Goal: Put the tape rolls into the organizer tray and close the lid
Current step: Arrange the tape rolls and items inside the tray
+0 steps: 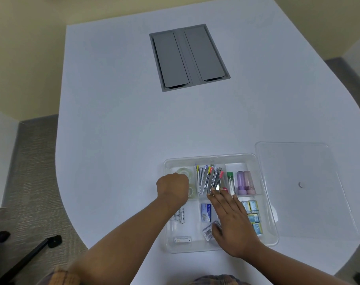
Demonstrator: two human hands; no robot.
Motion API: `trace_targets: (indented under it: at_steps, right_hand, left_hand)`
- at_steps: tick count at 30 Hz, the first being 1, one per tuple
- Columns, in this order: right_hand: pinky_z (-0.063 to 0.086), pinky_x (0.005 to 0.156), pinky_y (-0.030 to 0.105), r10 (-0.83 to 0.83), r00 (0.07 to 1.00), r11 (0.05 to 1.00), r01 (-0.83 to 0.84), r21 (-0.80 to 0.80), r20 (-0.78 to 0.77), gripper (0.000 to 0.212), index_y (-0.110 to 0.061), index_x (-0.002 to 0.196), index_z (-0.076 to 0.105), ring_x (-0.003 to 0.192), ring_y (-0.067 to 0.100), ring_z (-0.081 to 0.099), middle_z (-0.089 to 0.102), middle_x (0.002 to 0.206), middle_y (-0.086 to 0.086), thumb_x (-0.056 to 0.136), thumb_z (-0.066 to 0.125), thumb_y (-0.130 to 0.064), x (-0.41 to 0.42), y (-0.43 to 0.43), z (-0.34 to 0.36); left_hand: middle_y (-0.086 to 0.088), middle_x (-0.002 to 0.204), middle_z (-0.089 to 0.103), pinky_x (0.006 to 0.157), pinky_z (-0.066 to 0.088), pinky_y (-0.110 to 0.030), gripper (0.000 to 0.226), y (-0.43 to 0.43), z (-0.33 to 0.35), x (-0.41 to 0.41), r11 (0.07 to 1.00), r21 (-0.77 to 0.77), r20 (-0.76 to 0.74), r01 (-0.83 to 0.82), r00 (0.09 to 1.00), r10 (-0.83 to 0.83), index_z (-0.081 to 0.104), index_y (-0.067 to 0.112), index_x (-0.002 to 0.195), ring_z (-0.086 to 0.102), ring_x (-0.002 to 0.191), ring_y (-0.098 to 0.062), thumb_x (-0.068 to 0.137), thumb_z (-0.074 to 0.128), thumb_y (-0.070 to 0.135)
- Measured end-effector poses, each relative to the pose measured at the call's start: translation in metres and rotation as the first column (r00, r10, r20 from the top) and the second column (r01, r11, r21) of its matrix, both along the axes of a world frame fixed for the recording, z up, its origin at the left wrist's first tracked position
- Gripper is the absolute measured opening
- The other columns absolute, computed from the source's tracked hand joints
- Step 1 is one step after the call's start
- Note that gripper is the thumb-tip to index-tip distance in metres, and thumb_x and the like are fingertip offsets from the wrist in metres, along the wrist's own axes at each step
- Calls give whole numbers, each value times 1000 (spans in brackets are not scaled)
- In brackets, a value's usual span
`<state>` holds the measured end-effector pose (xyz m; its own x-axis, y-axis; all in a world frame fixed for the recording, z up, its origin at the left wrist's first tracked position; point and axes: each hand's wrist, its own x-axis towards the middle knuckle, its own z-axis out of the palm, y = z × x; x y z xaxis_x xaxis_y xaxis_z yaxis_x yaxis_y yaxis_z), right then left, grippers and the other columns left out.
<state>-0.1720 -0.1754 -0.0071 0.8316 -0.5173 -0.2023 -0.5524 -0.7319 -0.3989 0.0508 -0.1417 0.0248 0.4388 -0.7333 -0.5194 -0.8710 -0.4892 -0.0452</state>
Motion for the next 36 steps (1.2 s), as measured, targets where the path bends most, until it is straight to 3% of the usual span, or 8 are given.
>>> trace_targets:
  at_steps: [6, 14, 22, 26, 28, 31, 34, 36]
  right_hand:
    - [0, 122, 36, 1, 1000, 1000, -1, 3, -4, 84, -27, 156, 16, 152, 14, 3, 16, 164, -9, 82, 55, -34, -1, 0, -1]
    - [4, 122, 39, 6, 1000, 1000, -6, 4, 2, 84, -27, 156, 15, 152, 15, 4, 14, 164, -10, 82, 55, -34, 0, 0, -1]
    - [0, 122, 36, -2, 1000, 1000, 2, 21, -11, 86, -27, 156, 14, 152, 14, 3, 14, 164, -10, 82, 56, -33, 0, 0, 1]
    - [1, 122, 36, -1, 1000, 1000, 1, 24, -8, 87, -27, 156, 15, 152, 14, 3, 13, 164, -10, 80, 57, -33, 0, 0, 1]
    - [2, 122, 36, 4, 1000, 1000, -4, 21, -12, 87, -27, 156, 15, 152, 14, 3, 12, 164, -11, 80, 57, -34, 0, 0, 2]
    - [-1, 122, 33, 22, 999, 1000, -22, 18, -24, 85, -27, 156, 17, 152, 12, 1, 9, 163, -13, 81, 56, -37, 2, -3, 4]
    - [0, 122, 30, 11, 1000, 996, -13, 83, 25, 80, -29, 155, 20, 151, 8, 2, 9, 161, -16, 84, 56, -37, 1, -8, 9]
    - [10, 121, 31, -56, 993, 988, 40, 147, 106, 74, -27, 152, 31, 149, 7, 14, 18, 158, -15, 85, 62, -33, -2, -14, 18]
  left_hand:
    - [-3, 86, 64, 60, 38, -28, 17, 4, -5, 3, 985, -21, -159, -173, 973, 167, 52, 19, 79, 60, 78, -25, 84, 57, 34]
    - [3, 64, 49, 51, 34, -25, 23, 2, -3, 18, 939, -11, -383, -343, 869, 313, 42, 18, 63, 52, 63, -19, 75, 60, 28]
    - [-2, 65, 49, 46, 32, -25, 12, -2, 2, 21, 843, -17, -543, -538, 713, 444, 42, 14, 66, 47, 56, -18, 73, 52, 14]
    - [-1, 66, 49, 46, 32, -25, 15, -2, 3, 19, 840, -18, -548, -542, 708, 445, 41, 16, 66, 46, 56, -16, 74, 54, 17]
    - [0, 72, 53, 50, 34, -26, 13, 1, 3, 18, 840, -67, -539, -539, 728, 424, 46, 16, 70, 49, 60, -16, 76, 55, 22]
    - [3, 75, 60, 61, 41, -28, 24, 12, 6, 18, 808, -222, -512, -546, 771, 380, 59, 17, 100, 61, 75, -19, 81, 58, 31]
    - [6, 58, 58, 54, 42, -25, 19, 37, 9, 14, 702, -423, -474, -573, 800, 368, 59, 24, 101, 58, 60, -7, 83, 61, 32]
    - [11, 76, 57, 53, 38, -19, 22, 60, 8, 7, 628, -516, -452, -583, 808, 378, 58, 24, 104, 55, 63, -2, 83, 65, 28]
